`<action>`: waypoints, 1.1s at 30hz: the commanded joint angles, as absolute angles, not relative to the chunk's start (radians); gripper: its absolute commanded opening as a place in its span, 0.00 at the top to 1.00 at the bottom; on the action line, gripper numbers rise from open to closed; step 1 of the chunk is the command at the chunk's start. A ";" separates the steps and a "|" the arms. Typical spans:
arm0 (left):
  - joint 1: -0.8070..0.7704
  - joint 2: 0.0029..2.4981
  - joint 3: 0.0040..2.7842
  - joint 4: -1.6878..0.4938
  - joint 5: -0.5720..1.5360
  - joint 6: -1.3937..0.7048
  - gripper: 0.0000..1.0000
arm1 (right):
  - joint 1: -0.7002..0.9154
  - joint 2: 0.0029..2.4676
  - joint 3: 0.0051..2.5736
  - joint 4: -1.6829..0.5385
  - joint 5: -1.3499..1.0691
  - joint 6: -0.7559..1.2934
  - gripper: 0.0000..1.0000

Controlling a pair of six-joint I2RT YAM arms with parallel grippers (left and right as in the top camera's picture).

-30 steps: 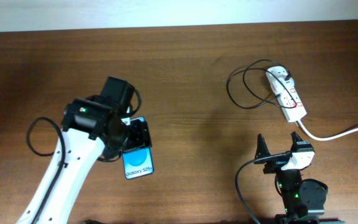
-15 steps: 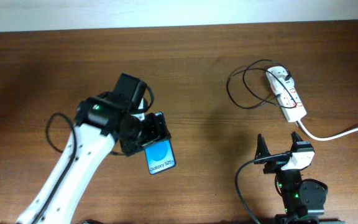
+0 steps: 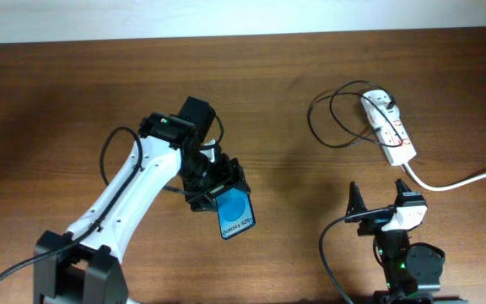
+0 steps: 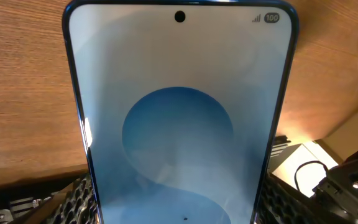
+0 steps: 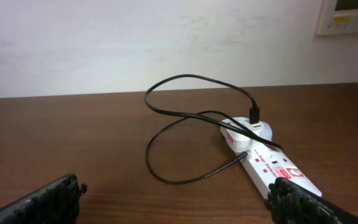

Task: Plug charger to phone and switch on socket
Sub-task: 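Raise and tilt the held phone upright with the left gripper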

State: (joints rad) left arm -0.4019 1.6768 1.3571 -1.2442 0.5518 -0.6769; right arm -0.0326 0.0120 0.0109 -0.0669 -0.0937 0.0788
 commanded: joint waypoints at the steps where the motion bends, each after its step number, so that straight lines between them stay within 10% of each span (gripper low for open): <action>1: -0.396 1.674 1.378 -1.227 0.661 -0.661 0.51 | -0.027 0.007 0.006 -0.072 -0.093 0.082 0.02; 33: -0.326 1.674 1.378 -1.204 0.886 -0.631 0.58 | -0.027 0.007 0.006 -0.072 -0.093 0.082 0.01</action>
